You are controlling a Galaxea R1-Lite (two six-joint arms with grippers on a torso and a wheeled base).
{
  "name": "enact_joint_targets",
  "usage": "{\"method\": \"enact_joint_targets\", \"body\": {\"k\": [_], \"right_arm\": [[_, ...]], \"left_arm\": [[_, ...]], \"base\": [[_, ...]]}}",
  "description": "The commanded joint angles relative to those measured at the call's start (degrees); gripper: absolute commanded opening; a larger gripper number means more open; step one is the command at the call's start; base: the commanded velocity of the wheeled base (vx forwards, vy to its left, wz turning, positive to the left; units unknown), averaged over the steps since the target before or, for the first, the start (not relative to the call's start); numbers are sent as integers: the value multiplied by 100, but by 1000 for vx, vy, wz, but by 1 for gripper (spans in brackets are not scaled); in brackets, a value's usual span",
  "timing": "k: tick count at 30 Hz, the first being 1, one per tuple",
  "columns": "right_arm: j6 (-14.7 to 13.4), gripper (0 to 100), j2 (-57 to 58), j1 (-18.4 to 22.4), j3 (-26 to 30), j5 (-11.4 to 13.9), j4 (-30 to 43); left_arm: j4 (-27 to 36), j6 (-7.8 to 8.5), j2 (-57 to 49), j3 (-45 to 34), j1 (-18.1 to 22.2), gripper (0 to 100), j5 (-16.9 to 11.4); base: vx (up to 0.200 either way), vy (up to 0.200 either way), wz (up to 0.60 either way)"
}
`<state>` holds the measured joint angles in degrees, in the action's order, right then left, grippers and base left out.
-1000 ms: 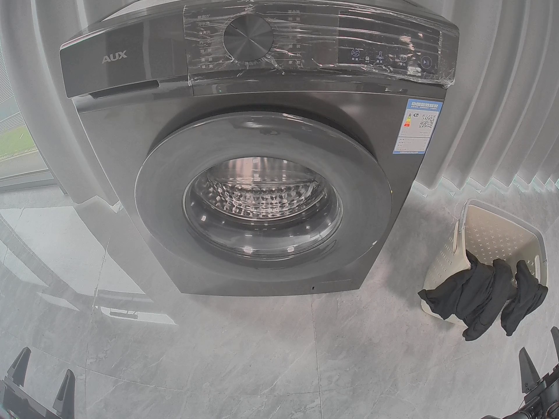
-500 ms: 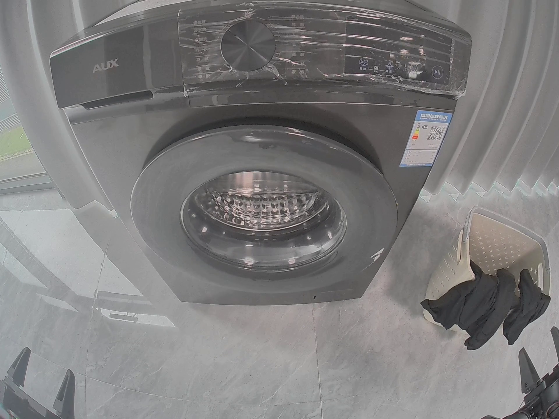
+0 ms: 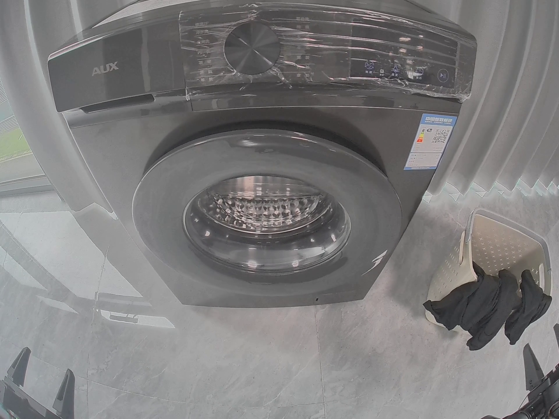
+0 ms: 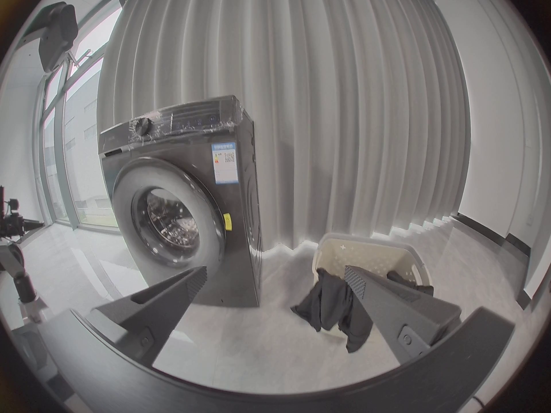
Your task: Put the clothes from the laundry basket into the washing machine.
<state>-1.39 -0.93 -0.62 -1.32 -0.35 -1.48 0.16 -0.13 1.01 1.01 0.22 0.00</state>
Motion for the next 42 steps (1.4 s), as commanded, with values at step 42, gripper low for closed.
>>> {"method": "enact_joint_targets", "body": {"k": [42], "right_arm": [[-740,100,-7712,-1871,-3217,1521,-2964]], "left_arm": [[2,13,-101,-101,4,100,0]], "base": [[0,0,0]]}}
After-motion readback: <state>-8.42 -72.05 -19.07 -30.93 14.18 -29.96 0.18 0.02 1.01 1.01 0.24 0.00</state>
